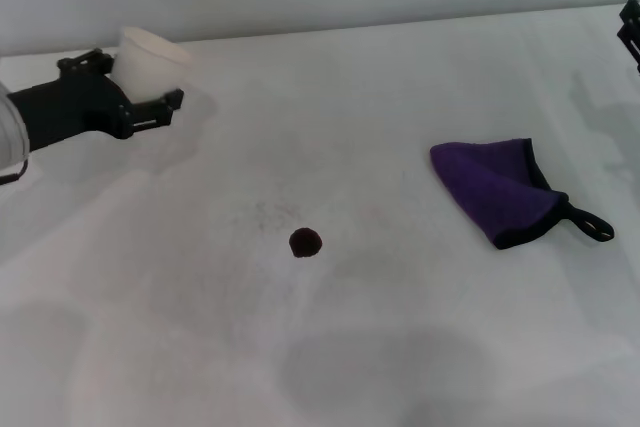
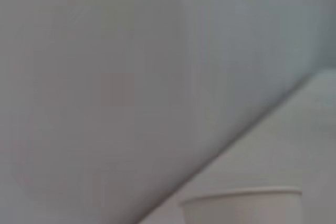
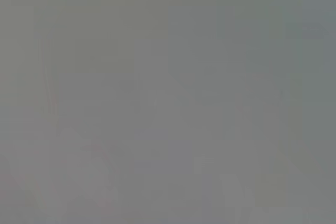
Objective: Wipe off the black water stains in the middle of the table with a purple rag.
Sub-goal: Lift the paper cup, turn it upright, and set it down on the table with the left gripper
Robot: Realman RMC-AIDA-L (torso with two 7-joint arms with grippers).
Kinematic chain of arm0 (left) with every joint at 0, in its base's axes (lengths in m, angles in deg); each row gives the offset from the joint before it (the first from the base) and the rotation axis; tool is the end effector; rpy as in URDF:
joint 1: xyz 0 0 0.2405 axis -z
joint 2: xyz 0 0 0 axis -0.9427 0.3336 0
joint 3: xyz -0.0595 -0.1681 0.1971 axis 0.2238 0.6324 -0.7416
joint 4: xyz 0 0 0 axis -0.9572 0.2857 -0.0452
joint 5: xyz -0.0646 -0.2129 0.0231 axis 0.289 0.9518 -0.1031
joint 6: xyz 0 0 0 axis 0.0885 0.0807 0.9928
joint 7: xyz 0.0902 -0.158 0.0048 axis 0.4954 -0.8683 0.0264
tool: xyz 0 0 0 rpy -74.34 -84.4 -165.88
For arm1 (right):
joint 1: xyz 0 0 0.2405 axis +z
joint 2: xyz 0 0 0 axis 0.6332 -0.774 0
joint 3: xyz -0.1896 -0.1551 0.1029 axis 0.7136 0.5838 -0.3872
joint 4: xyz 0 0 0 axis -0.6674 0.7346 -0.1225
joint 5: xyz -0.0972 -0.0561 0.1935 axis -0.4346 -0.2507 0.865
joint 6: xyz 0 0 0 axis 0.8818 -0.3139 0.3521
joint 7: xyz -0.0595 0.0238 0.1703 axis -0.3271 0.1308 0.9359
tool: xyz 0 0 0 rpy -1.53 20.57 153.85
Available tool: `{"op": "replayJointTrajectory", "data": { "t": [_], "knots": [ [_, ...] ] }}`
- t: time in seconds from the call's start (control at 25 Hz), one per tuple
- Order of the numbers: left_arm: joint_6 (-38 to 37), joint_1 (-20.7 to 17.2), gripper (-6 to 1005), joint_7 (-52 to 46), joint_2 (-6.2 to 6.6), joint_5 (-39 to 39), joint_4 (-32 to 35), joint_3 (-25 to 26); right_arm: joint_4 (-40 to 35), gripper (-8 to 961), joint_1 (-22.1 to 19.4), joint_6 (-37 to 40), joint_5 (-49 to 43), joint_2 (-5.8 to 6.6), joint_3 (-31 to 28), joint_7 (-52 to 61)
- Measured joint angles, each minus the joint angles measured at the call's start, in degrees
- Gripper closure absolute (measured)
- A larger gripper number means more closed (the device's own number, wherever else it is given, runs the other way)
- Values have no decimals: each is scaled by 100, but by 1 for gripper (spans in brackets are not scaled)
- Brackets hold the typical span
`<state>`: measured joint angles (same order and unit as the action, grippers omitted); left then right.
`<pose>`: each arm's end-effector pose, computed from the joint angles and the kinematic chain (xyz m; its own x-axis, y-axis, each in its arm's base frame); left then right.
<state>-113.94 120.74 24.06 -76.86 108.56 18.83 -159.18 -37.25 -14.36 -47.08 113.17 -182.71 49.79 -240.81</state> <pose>-0.2757 0.4472 -0.0511 0.8924 0.2105 0.3991 0.4109 -0.7448 -0.5258 0.3941 0.3667 0.0323 0.6277 0.0376 -0.7776 -0.7777 -0.0153 -0.6285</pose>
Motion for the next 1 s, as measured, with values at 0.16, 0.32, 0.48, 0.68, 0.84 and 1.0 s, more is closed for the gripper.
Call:
{"op": "replayJointTrajectory", "data": {
  "t": [0.16,0.32,0.48,0.68,0.84,1.0],
  "knots": [
    [8,-461,155,559,1,881,454,2,-78,132,-35,1,0,15,11,-2],
    [113,-1013,155,1505,-10,1846,1159,2,-172,132,-99,1,0,20,13,-3],
    [223,-1402,154,2152,-15,2732,1705,8,-199,132,-163,1,0,19,12,-4],
    [466,-1776,153,3390,-23,3619,2477,10,-200,132,-230,-8,0,18,12,-4],
    [687,-1882,152,3973,-52,3777,2827,16,-200,132,-239,-7,0,18,12,-3],
    [965,-1929,151,4304,-68,4003,3085,19,-201,132,-248,-2,0,18,12,-3]
  ]
}}
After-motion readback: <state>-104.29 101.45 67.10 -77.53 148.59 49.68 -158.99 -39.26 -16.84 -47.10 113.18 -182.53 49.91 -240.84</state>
